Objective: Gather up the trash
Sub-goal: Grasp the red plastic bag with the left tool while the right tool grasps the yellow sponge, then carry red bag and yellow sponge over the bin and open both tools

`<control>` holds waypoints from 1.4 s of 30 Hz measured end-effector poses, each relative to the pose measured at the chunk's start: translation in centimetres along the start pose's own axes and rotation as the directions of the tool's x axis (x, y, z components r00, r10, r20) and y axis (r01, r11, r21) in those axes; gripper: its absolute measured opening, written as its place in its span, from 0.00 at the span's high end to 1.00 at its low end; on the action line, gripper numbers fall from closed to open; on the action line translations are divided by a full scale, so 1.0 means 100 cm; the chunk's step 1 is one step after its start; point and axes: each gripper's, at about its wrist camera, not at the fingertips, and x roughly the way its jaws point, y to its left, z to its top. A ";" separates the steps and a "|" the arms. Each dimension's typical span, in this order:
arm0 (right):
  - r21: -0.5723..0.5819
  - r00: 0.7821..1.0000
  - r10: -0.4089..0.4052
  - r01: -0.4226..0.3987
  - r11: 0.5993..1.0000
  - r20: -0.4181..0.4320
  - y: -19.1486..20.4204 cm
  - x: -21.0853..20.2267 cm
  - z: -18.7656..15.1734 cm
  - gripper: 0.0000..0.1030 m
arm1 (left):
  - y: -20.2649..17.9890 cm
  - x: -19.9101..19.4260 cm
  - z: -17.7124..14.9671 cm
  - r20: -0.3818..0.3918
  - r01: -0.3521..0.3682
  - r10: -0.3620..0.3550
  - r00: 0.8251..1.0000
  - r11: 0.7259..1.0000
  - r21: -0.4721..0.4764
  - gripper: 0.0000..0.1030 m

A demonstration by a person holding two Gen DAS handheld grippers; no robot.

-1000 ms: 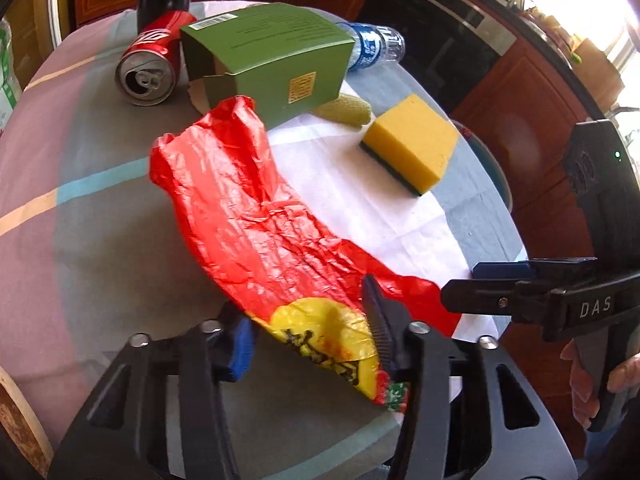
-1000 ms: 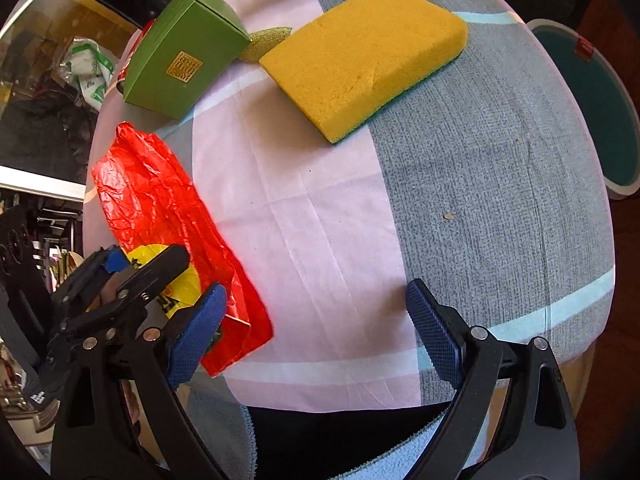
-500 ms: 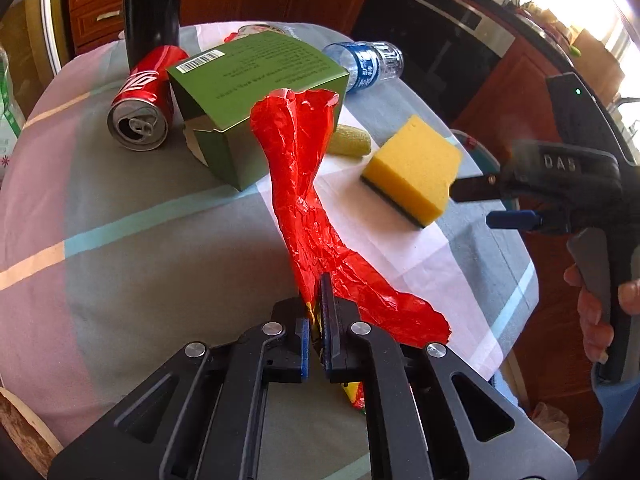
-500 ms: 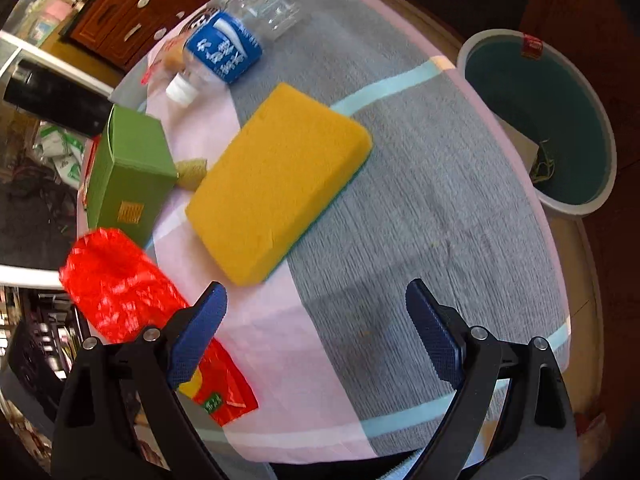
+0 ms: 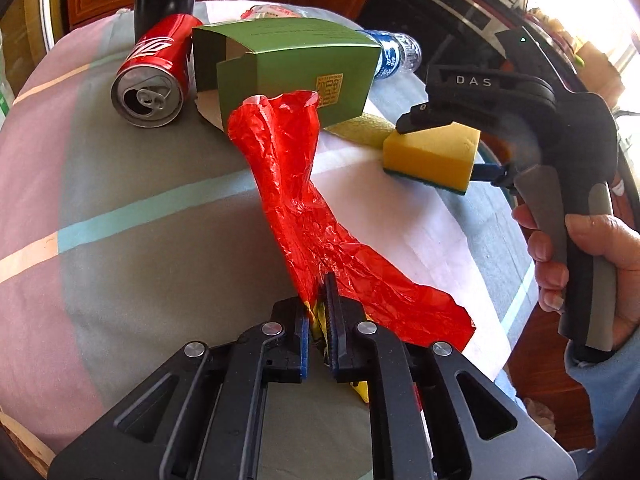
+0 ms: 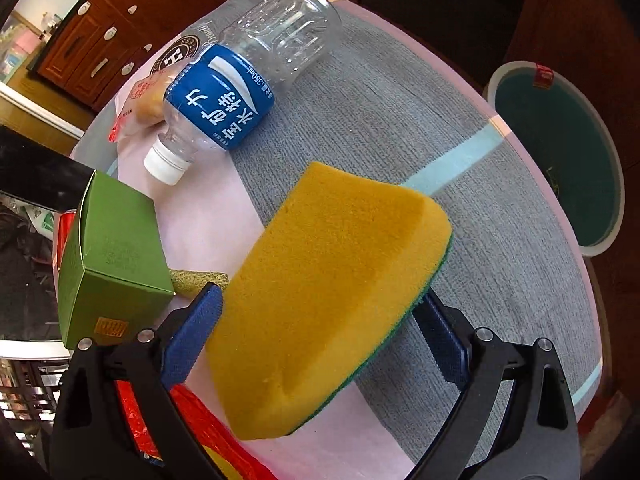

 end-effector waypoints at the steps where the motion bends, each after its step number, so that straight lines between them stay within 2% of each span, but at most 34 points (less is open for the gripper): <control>1: -0.012 1.000 0.003 -0.003 1.000 0.005 0.001 -0.001 -0.001 0.12 | 0.003 0.001 0.001 0.000 0.003 -0.003 1.000 1.000 -0.002 0.89; 2: -0.028 1.000 0.012 -0.012 1.000 0.009 0.001 -0.002 -0.001 0.18 | 0.003 0.001 0.002 0.002 0.009 -0.009 1.000 1.000 -0.006 0.88; 3: -0.044 0.999 0.037 -0.037 0.998 0.012 0.006 -0.004 -0.004 0.32 | 0.003 0.002 0.002 0.004 0.014 -0.014 1.000 1.000 -0.010 0.86; 5: -0.079 0.998 0.062 -0.060 0.995 0.014 0.013 -0.009 -0.005 0.39 | 0.003 0.003 0.004 0.006 0.025 -0.025 1.000 1.000 -0.018 0.82; 6: -0.098 0.997 0.070 -0.068 0.993 0.014 0.014 -0.013 -0.007 0.55 | 0.002 0.003 0.005 0.008 0.025 -0.025 1.000 1.000 -0.018 0.80; 7: -0.114 0.997 0.083 -0.082 0.990 0.002 0.015 -0.015 -0.010 0.59 | 0.000 0.004 0.005 0.009 0.020 -0.020 1.000 1.000 -0.016 0.79; 9: -0.129 0.995 0.099 -0.100 0.987 -0.011 0.013 -0.021 -0.015 0.59 | -0.003 0.004 0.005 0.013 0.012 -0.012 1.000 1.000 -0.015 0.80; 12: -0.163 0.994 0.105 -0.103 0.981 0.004 0.007 -0.034 -0.023 0.60 | -0.010 -0.002 0.002 0.033 0.005 -0.005 0.999 1.000 0.001 0.93; 14: -0.160 0.993 0.114 -0.112 0.981 0.008 -0.002 -0.042 -0.027 0.60 | -0.016 -0.011 0.002 0.057 0.015 -0.015 0.998 1.000 0.006 0.95; 19: -0.133 0.991 0.132 -0.127 0.983 0.025 -0.034 -0.061 -0.031 0.60 | -0.035 -0.033 0.008 0.112 0.006 -0.010 0.994 0.999 0.037 0.96; 30: -0.077 0.973 0.210 -0.203 0.976 0.093 -0.100 -0.100 -0.032 0.60 | -0.089 -0.050 0.039 0.157 -0.016 0.002 0.988 0.996 0.091 0.96; 42: 0.022 0.952 0.257 -0.265 0.964 0.165 -0.178 -0.120 -0.014 0.60 | -0.170 -0.038 0.083 0.172 -0.071 0.032 0.985 0.971 0.227 0.96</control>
